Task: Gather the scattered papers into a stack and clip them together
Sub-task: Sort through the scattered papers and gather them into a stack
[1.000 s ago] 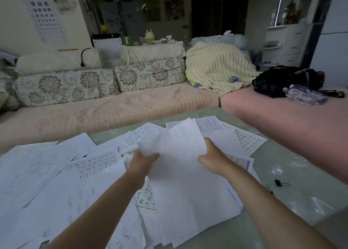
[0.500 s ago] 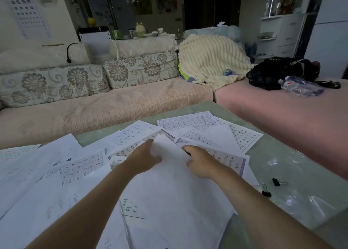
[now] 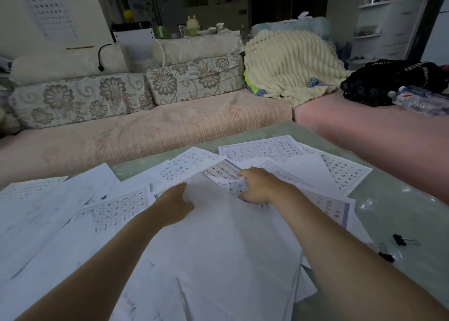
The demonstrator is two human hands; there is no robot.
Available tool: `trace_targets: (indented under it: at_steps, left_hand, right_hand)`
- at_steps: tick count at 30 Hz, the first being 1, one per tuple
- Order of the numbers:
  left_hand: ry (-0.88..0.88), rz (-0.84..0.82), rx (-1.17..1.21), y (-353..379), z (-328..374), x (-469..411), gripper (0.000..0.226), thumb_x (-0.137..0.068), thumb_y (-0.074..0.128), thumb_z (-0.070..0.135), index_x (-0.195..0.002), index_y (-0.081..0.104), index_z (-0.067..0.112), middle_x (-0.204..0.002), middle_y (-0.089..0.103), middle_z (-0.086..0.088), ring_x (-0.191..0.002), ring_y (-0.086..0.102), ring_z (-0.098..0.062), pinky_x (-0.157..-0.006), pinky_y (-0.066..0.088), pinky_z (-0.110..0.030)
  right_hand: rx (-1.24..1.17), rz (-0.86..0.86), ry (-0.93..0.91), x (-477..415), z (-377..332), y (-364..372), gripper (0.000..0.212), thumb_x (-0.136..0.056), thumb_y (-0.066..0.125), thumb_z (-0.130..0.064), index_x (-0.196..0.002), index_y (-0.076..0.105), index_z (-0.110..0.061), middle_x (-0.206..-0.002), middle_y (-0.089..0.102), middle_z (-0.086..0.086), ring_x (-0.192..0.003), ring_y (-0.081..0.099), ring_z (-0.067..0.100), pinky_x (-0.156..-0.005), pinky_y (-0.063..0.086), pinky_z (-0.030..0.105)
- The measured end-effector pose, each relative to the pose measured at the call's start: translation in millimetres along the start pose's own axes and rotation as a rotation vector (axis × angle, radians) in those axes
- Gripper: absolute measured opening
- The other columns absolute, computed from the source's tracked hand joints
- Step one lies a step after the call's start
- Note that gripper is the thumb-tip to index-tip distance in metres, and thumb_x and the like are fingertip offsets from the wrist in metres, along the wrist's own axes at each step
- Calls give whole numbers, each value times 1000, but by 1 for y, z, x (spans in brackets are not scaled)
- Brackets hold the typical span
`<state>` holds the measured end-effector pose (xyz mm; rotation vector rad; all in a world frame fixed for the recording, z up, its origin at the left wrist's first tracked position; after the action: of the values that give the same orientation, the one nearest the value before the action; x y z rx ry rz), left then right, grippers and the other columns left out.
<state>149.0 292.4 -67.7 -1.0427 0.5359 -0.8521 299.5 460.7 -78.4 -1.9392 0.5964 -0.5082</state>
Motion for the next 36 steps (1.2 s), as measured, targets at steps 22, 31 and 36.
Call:
trace_targets:
  at_steps: [22,31,36]
  left_hand:
    - [38,185,203,-16,48,-18,45,-96,55,28,-138,47,13,-135,53,-9,-128,45,-30,-110,33,-40]
    - [151,211,345,-6,82,-22,15,-93,60,20,-102,48,23,-99,59,6,-86,56,-16,-63,42,-25]
    - [12,276,631,-12,60,-19,27,-92,63,17,-107,41,25,-103,66,0,-85,62,-23,-61,46,-31]
  right_hand:
    - [-554,336,20,29,41,-45,13,-93,61,-10,-90,70,-19,-89,70,-8,-87,65,14,-77,46,25]
    - [-248,601,123,51,51,-76,78,-88,65,-48,-152,30,-19,-152,37,3,-142,31,25,-114,27,41]
    - [-877,273,286,53,64,-49,95,-69,87,-43,-147,37,-20,-141,51,-5,-119,57,15,-86,46,25]
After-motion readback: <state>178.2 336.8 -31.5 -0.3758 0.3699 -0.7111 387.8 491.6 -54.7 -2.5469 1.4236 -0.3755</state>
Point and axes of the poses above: each hand's wrist, its own x-axis away from the middle knuckle, its own y-axis out of the palm, z = x × y, the point moved 6 cm from there along -x, towards the middle knuckle
